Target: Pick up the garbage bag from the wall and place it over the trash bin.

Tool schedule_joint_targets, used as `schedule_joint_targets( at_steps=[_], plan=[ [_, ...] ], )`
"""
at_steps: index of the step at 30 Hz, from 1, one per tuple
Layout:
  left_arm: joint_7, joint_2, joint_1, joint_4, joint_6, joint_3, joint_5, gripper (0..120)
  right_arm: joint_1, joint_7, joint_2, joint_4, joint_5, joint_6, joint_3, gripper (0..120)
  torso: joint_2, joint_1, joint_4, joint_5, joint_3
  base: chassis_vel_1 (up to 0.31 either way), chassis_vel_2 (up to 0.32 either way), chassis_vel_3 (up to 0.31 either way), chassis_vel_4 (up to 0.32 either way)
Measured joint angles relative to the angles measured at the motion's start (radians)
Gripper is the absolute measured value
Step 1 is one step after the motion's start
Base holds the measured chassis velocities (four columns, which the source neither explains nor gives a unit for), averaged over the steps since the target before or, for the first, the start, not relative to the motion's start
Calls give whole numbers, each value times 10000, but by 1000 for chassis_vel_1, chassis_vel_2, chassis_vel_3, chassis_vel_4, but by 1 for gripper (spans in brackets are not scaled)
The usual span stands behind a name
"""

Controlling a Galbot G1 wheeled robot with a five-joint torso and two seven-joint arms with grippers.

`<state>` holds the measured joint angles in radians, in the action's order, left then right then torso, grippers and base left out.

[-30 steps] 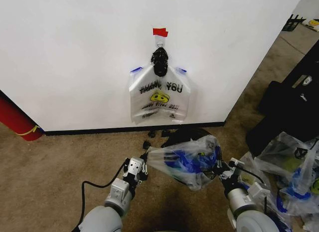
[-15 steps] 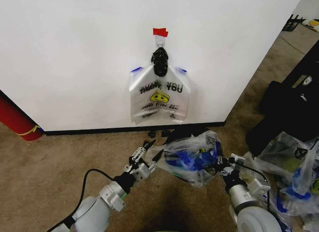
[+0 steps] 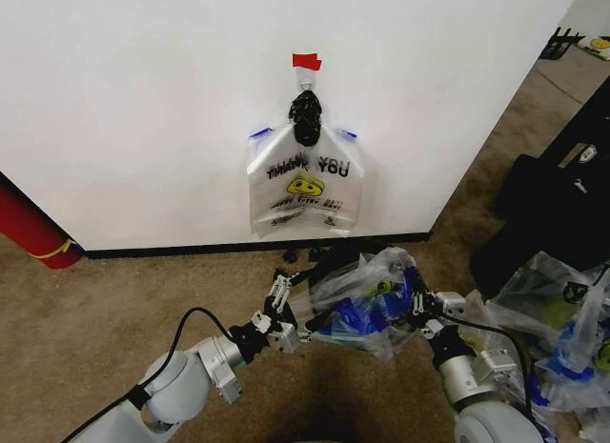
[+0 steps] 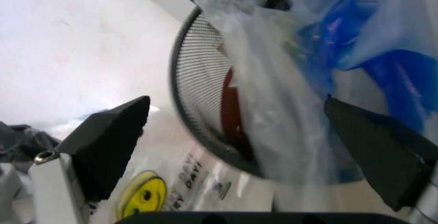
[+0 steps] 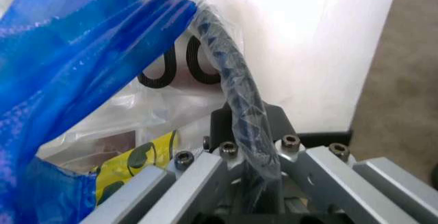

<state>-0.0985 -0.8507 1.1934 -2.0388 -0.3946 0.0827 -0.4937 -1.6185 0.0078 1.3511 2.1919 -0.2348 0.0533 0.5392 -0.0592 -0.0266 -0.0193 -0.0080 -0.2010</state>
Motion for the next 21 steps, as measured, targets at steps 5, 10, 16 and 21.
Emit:
schedule_joint_targets(
  at_steps=[5, 10, 16, 21],
  plan=[
    [19, 132, 5, -116, -66, 35, -132, 100, 102, 81, 43, -245, 368, -307, 14, 0, 0, 0, 0, 2, 0, 0, 0, 0, 0],
    [52, -3, -63, 282, -285, -145, -732, 100, 78, 81, 218, -113, 521, -344, -151, 0, 0, 0, 1, 0, 0, 0, 0, 0, 0],
    [198, -142, -242, 509, -398, -310, -1056, 98, -137, -8, 274, 178, 718, -392, -225, 0, 0, 0, 0, -1, 0, 0, 0, 0, 0],
    [318, -249, -307, 426, -398, -453, -1046, 91, -335, -99, 339, 247, 970, -507, -279, 0, 0, 0, 0, 0, 0, 0, 0, 0, 0]
  ],
)
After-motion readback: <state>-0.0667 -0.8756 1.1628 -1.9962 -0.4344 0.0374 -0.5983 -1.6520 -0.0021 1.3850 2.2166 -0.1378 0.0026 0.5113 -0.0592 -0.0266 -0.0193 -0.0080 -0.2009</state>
